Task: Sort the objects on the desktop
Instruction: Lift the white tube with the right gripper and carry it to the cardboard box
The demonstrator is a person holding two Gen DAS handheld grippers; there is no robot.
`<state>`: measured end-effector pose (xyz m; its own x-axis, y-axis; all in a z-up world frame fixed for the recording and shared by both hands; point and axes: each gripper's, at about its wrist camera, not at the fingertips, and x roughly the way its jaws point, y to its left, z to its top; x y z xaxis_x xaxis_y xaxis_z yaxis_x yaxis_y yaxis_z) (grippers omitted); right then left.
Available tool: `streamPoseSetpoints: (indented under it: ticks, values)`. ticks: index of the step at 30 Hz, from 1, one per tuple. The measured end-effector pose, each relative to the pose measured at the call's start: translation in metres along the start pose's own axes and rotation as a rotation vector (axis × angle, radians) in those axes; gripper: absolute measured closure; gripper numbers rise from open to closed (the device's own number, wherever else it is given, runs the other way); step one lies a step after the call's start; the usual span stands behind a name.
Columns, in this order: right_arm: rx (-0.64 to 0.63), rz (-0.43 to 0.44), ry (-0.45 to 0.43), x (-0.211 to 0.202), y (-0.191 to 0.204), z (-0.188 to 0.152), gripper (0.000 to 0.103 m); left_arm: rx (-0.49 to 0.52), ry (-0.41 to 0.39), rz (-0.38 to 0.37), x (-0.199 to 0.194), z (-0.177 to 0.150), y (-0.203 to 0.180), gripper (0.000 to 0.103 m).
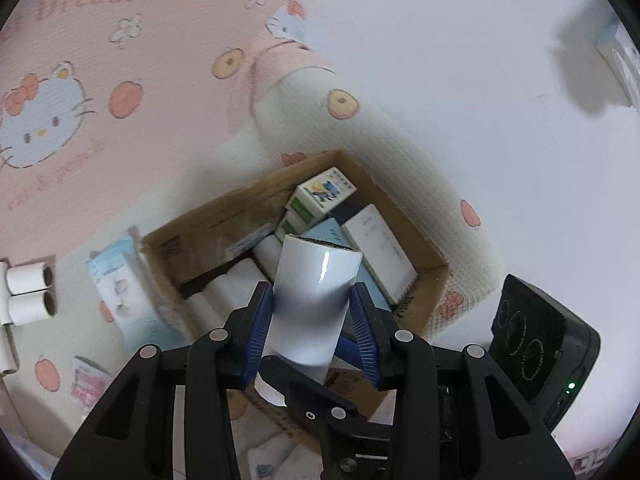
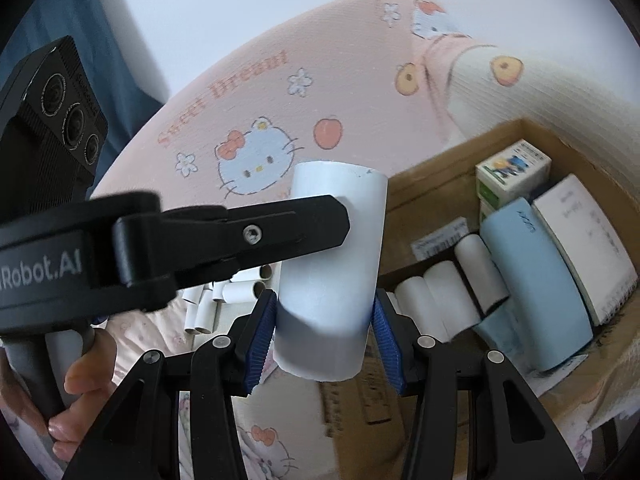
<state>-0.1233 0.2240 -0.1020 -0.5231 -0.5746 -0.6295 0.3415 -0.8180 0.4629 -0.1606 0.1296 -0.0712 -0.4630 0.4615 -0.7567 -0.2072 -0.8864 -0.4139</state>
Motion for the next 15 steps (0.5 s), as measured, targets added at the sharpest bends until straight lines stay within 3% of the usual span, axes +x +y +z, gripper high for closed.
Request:
streamPoseSetpoints:
  ticks: [5,15]
  values:
    - [0.041,-0.003,-0.008,-0.007,-0.022,-0.002,0.058,0.014,0.046,-0.049,0.016,0.004,-0.012,0.059]
    - [0.056,0.012,-0.021,-0.012,-0.046,-0.003,0.059,-0.006,0.133,-0.014,0.046,0.005,-0.007,0.056]
